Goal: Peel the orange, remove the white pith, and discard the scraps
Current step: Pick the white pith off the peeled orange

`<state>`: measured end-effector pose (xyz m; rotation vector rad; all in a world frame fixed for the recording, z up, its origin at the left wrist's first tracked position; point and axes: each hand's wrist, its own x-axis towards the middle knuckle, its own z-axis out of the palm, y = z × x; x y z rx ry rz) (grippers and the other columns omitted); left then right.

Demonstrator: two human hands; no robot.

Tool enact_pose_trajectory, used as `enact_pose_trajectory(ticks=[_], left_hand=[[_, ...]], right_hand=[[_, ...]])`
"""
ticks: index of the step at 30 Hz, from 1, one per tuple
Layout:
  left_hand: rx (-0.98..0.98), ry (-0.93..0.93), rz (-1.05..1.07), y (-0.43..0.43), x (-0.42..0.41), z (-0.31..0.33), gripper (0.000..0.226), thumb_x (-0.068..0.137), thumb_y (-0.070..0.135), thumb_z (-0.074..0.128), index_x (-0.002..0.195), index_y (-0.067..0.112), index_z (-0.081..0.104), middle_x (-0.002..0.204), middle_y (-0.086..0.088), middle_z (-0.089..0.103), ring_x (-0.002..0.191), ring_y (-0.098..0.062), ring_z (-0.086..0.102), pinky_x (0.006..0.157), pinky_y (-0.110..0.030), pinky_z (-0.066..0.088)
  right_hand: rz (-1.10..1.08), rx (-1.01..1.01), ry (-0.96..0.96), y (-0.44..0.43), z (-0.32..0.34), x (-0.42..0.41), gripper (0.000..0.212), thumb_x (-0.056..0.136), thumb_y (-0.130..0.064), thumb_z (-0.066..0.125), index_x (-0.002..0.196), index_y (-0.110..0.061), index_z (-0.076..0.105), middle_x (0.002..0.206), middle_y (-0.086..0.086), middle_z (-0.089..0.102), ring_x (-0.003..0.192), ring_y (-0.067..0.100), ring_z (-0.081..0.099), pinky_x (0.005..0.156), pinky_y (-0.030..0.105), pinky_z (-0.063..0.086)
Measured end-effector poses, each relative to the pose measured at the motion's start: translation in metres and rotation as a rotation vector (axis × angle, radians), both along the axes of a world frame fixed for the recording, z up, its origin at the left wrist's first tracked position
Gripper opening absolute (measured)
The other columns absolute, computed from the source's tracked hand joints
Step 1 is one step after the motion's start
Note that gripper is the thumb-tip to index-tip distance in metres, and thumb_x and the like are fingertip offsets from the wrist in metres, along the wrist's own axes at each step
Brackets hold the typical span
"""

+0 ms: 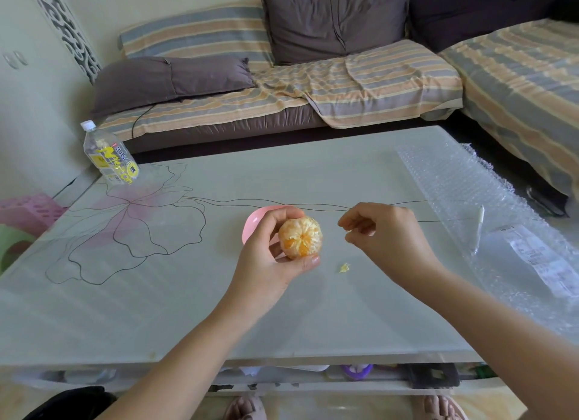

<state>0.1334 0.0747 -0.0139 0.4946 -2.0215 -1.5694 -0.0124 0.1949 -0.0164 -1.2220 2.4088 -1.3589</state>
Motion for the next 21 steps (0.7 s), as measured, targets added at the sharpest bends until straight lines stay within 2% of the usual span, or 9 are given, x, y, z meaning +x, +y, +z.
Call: enact_pose_trajectory(ticks=[4, 7, 10, 12, 15, 18, 21], left_hand=[[0.005, -0.02, 0.001, 0.001, -0.001, -0.001, 0.054, 0.056, 0.013, 0.08, 0.093, 0.047, 0.06, 0.118, 0.0, 0.058, 0.099, -0.016, 0.062, 0.077, -0.021, 0.05], [0.004, -0.024, -0.002, 0.001, 0.0, -0.002, 0.054, 0.056, 0.014, 0.08, 0.093, 0.047, 0.06, 0.116, 0.004, 0.058, 0.1, -0.016, 0.062, 0.078, -0.024, 0.051], [0.003, -0.029, 0.002, 0.0, 0.0, -0.002, 0.054, 0.056, 0.015, 0.08, 0.095, 0.046, 0.06, 0.115, 0.01, 0.058, 0.099, -0.014, 0.062, 0.078, -0.023, 0.05], [0.009, -0.038, 0.004, -0.001, 0.001, -0.003, 0.054, 0.057, 0.014, 0.08, 0.096, 0.045, 0.059, 0.114, 0.013, 0.058, 0.099, -0.014, 0.062, 0.078, -0.022, 0.051], [0.011, -0.048, -0.003, -0.002, 0.002, -0.005, 0.057, 0.062, 0.005, 0.083, 0.099, 0.041, 0.059, 0.111, 0.025, 0.057, 0.1, -0.014, 0.062, 0.078, -0.022, 0.052], [-0.012, -0.095, 0.006, -0.002, 0.004, -0.004, 0.057, 0.067, 0.0, 0.082, 0.105, 0.034, 0.057, 0.111, 0.018, 0.058, 0.099, -0.011, 0.061, 0.08, -0.021, 0.051], [-0.022, -0.126, 0.014, -0.003, 0.004, -0.003, 0.057, 0.068, 0.002, 0.081, 0.108, 0.033, 0.056, 0.108, 0.016, 0.058, 0.097, -0.008, 0.061, 0.081, -0.02, 0.051]], right_hand=[[-0.003, 0.009, 0.023, -0.002, -0.001, -0.002, 0.032, 0.073, 0.009, 0.062, 0.081, -0.021, 0.069, 0.08, -0.005, 0.062, 0.072, -0.002, 0.052, 0.065, 0.006, 0.041], [-0.007, 0.017, -0.04, -0.004, -0.003, -0.003, 0.039, 0.079, 0.011, 0.051, 0.081, -0.024, 0.067, 0.088, -0.005, 0.066, 0.074, -0.003, 0.061, 0.067, 0.011, 0.048], [-0.008, 0.051, -0.074, -0.004, -0.004, -0.004, 0.044, 0.08, 0.013, 0.042, 0.083, -0.023, 0.067, 0.089, -0.009, 0.067, 0.075, -0.006, 0.063, 0.06, 0.014, 0.048], [-0.021, 0.074, -0.1, -0.004, -0.007, -0.004, 0.037, 0.08, 0.01, 0.048, 0.085, -0.02, 0.068, 0.083, -0.01, 0.065, 0.074, -0.001, 0.064, 0.055, 0.012, 0.046], [-0.035, 0.106, -0.096, -0.006, -0.011, -0.003, 0.027, 0.078, 0.004, 0.059, 0.085, -0.019, 0.07, 0.077, -0.01, 0.06, 0.073, 0.009, 0.061, 0.054, 0.006, 0.041], [-0.007, 0.154, -0.078, -0.01, -0.015, -0.004, 0.025, 0.071, 0.004, 0.07, 0.083, -0.018, 0.069, 0.079, -0.007, 0.059, 0.065, 0.005, 0.053, 0.058, 0.004, 0.04], [-0.01, 0.164, -0.062, -0.012, -0.016, -0.006, 0.027, 0.07, 0.007, 0.068, 0.081, -0.017, 0.069, 0.079, -0.005, 0.059, 0.064, 0.005, 0.051, 0.059, 0.005, 0.04]])
